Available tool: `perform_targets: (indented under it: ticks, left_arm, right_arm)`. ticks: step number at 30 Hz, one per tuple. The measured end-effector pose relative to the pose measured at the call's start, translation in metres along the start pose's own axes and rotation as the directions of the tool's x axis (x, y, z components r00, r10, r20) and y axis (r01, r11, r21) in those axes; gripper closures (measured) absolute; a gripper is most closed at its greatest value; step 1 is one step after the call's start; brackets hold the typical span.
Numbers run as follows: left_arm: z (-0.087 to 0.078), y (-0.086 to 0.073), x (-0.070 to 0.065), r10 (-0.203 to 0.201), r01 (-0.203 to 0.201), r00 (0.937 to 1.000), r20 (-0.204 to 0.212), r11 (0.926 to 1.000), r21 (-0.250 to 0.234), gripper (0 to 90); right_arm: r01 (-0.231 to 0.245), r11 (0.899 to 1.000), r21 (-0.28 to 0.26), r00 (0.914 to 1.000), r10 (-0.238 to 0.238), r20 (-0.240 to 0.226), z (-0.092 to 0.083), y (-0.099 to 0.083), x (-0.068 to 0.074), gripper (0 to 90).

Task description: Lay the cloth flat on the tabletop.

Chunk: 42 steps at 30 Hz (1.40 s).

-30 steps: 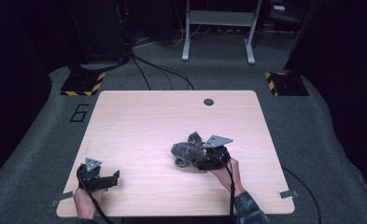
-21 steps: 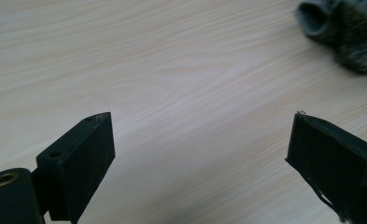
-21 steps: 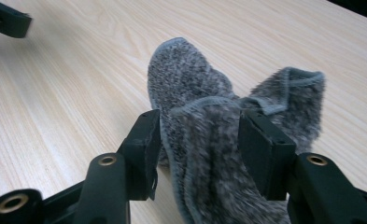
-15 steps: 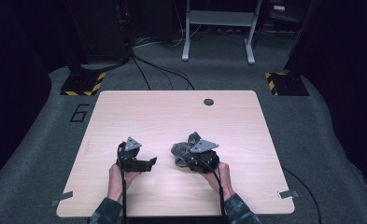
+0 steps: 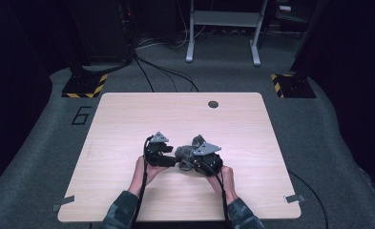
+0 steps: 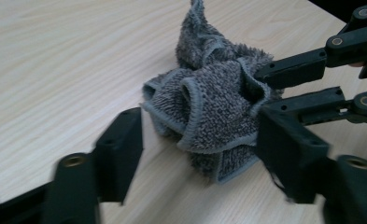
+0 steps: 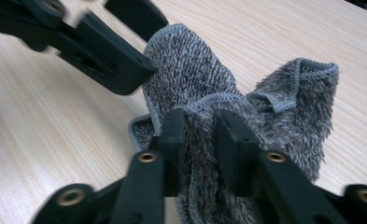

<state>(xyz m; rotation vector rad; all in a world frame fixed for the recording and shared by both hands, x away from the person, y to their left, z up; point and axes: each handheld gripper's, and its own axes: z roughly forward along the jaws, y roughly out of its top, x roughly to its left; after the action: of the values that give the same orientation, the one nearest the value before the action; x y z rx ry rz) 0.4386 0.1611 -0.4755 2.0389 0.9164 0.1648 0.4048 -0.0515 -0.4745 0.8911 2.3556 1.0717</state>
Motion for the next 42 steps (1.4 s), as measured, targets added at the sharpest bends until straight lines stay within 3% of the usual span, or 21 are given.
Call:
perform_targets:
  ticks: [4, 5, 7, 14, 19, 20, 25, 30, 31, 32, 34, 35, 37, 39, 42]
  left_arm:
    - [0.007, -0.004, -0.004, 0.022, -0.022, 0.9997, 0.011, 0.9997, 0.014, 71.4]
    - [0.007, -0.006, -0.005, 0.027, -0.027, 0.9996, 0.011, 0.9996, 0.01, 76.1]
    - [0.007, -0.007, -0.005, 0.03, -0.031, 0.9995, 0.01, 0.9995, 0.009, 81.9]
    - [-0.008, -0.025, -0.006, 0.053, -0.053, 0.9986, -0.006, 0.9983, 0.024, 85.2]
    - [-0.016, -0.038, -0.008, 0.023, -0.023, 0.9997, -0.006, 0.9993, 0.029, 85.2]
    - [-0.019, -0.044, -0.01, 0.01, -0.01, 1.0, -0.002, 0.9991, 0.041, 85.1]
    - [-0.024, -0.059, -0.014, 0.007, -0.008, 0.9999, 0.015, 0.9971, 0.076, 84.5]
    - [-0.029, -0.07, -0.015, 0.003, -0.007, 0.9995, 0.032, 0.9931, 0.117, 80.3]
    - [-0.03, -0.072, -0.015, -0.015, 0.01, 0.9991, 0.04, 0.9923, 0.123, 75.4]
    - [-0.033, -0.073, -0.014, -0.027, 0.023, 0.9991, 0.031, 0.991, 0.132, 60.4]
    - [-0.035, -0.073, -0.013, -0.029, 0.026, 0.9993, 0.022, 0.9918, 0.125, 43.7]
    - [-0.042, -0.07, -0.009, -0.065, 0.064, 0.9979, 0.002, 0.9925, 0.104, 37.3]
    - [-0.049, -0.065, -0.006, -0.077, 0.078, 0.9969, -0.013, 0.9947, 0.067, 28.7]
    - [-0.053, -0.061, -0.007, -0.068, 0.069, 0.9976, -0.015, 0.9962, 0.053, 27.7]
    - [-0.053, -0.06, -0.011, -0.05, 0.051, 0.9986, -0.016, 0.9976, 0.046, 28.5]
  right_arm:
    - [-0.001, 1.0, -0.013, 1.0, 0.001, 0.0, -0.002, -0.002, -0.005, 84.6]
    - [-0.02, 1.0, -0.016, 0.9998, 0.021, 0.002, -0.002, -0.003, -0.005, 85.1]
    - [-0.017, 1.0, -0.021, 0.9999, 0.017, 0.001, -0.003, -0.003, -0.008, 85.5]
    - [-0.073, 0.996, -0.052, 0.9969, 0.075, 0.023, -0.015, -0.009, -0.028, 86.1]
    - [-0.105, 0.993, -0.06, 0.9934, 0.107, 0.04, -0.021, -0.011, -0.042, 86.1]
    - [-0.111, 0.992, -0.055, 0.9915, 0.114, 0.063, -0.022, -0.013, -0.051, 86.1]
    - [-0.152, 0.987, -0.045, 0.9822, 0.156, 0.105, -0.027, -0.023, -0.069, 86.0]
    - [-0.182, 0.983, 0.002, 0.977, 0.18, 0.113, -0.033, -0.034, -0.078, 85.0]
    - [-0.181, 0.983, 0.019, 0.9776, 0.178, 0.112, -0.035, -0.037, -0.08, 83.5]
    - [-0.189, 0.981, 0.039, 0.9778, 0.184, 0.101, -0.039, -0.042, -0.081, 77.0]
    - [-0.191, 0.981, 0.035, 0.9787, 0.188, 0.083, -0.043, -0.045, -0.082, 65.6]
    - [-0.202, 0.979, 0.016, 0.9772, 0.201, 0.069, -0.045, -0.045, -0.082, 62.6]
    - [-0.208, 0.978, 0.002, 0.9758, 0.207, 0.071, -0.05, -0.045, -0.084, 52.6]
    - [-0.218, 0.976, -0.012, 0.9751, 0.219, 0.039, -0.052, -0.043, -0.086, 50.8]
    - [-0.225, 0.974, -0.037, 0.9736, 0.226, 0.029, -0.056, -0.042, -0.085, 49.5]
